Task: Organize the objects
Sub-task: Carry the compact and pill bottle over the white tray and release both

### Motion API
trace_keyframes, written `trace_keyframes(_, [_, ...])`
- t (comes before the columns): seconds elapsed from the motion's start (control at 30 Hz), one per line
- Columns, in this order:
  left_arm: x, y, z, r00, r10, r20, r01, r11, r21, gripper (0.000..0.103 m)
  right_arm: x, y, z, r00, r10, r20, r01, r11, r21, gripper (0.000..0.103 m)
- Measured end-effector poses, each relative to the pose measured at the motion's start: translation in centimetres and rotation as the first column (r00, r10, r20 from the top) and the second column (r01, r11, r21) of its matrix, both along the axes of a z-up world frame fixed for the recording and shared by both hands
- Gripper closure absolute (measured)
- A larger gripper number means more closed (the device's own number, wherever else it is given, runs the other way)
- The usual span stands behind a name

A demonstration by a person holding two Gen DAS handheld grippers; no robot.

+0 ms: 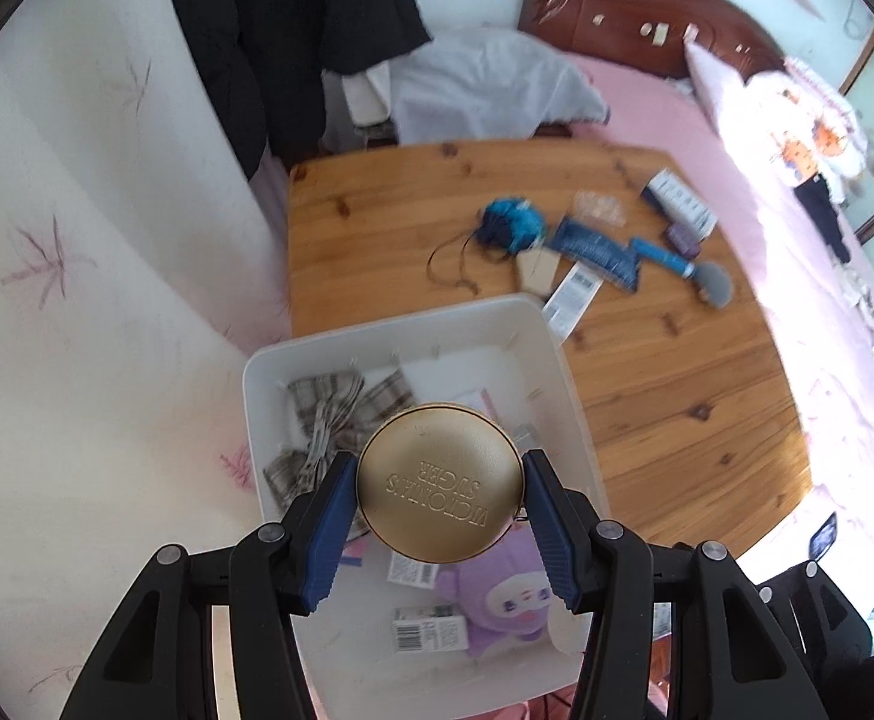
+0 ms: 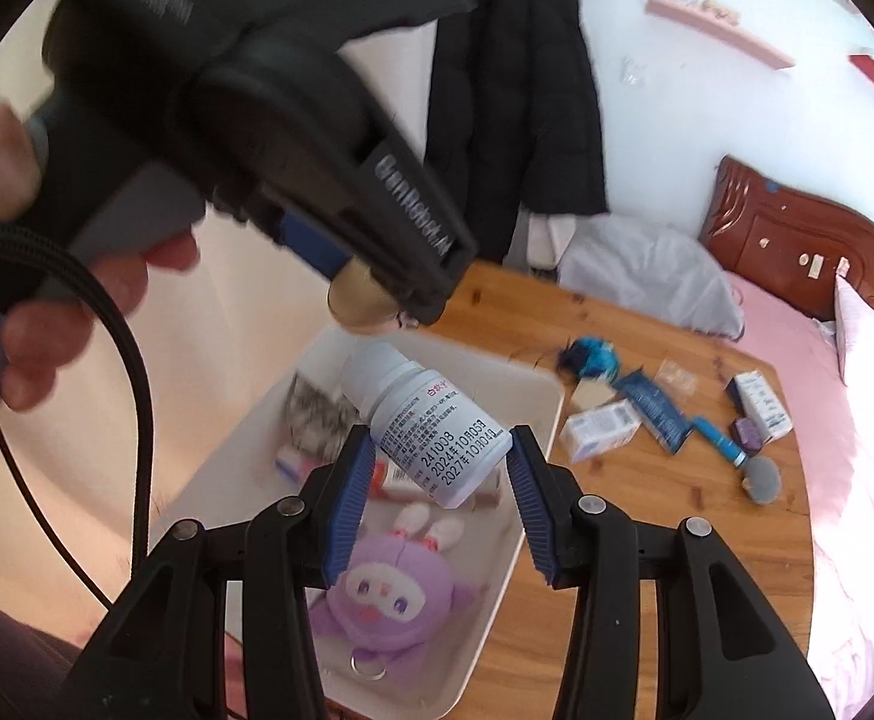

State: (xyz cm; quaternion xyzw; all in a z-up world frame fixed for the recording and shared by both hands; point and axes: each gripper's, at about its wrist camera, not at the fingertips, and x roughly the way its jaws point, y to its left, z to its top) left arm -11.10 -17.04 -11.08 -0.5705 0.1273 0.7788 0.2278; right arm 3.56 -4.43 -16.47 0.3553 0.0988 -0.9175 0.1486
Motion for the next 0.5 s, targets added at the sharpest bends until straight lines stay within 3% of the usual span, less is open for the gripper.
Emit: trace_keyframes(0.5, [-0.5, 0.2, -8.2, 0.994, -0.003, 0.109, 0.020, 0.988, -0.153, 0.047, -1.4, -2.0, -7.9, 0.978, 0.004, 0.207, -0.034, 0.990, 0.139, 0.053])
